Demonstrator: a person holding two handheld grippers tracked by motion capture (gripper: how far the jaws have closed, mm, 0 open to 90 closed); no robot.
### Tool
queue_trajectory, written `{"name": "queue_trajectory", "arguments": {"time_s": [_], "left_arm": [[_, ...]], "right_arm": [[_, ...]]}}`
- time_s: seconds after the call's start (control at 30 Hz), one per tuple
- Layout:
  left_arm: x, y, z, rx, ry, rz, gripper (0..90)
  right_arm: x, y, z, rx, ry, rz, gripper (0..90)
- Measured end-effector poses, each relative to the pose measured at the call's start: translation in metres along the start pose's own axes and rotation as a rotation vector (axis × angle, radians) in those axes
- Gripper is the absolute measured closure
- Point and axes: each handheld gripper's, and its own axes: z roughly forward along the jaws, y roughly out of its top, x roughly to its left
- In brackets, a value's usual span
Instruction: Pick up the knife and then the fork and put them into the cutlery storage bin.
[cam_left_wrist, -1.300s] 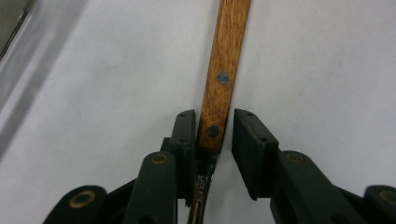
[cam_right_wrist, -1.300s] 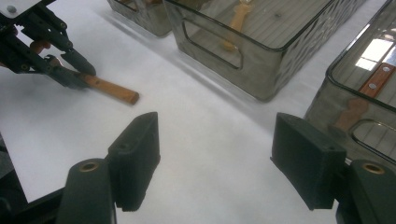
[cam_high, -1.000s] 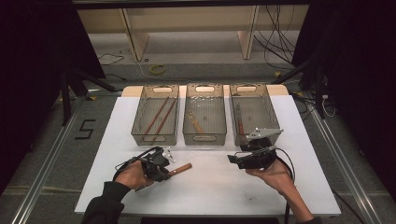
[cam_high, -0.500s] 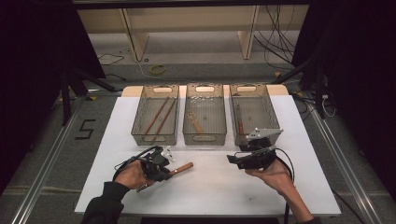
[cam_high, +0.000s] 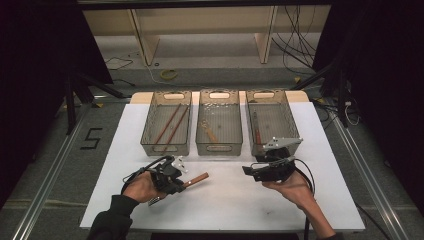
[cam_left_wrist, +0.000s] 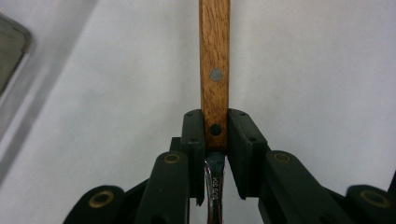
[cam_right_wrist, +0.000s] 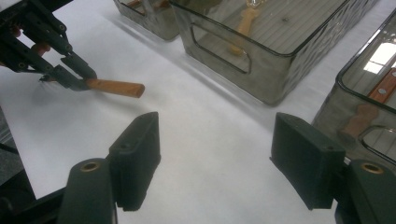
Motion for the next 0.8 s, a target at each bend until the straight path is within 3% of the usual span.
{"name": "queue_trajectory", "arguments": {"time_s": [0.13,0.5,0.8], "left_arm": [[-0.001,0.001,-0.002,-0.015,-0.006,-0.002,76.9],[-0.01,0.007,-0.007,-0.03,-0.029,0.033,76.9],[-0.017,0.012,-0.014,-0.038,-0.024,0.058,76.9]], "right_arm": [[0.002,0.0,0.001,-0.002,0.009,-0.009,33.5],[0.032,0.01,0.022,0.025,0.108,-0.158,32.8],[0.049,0.018,0.042,0.061,0.168,-0.232,32.8]]}}
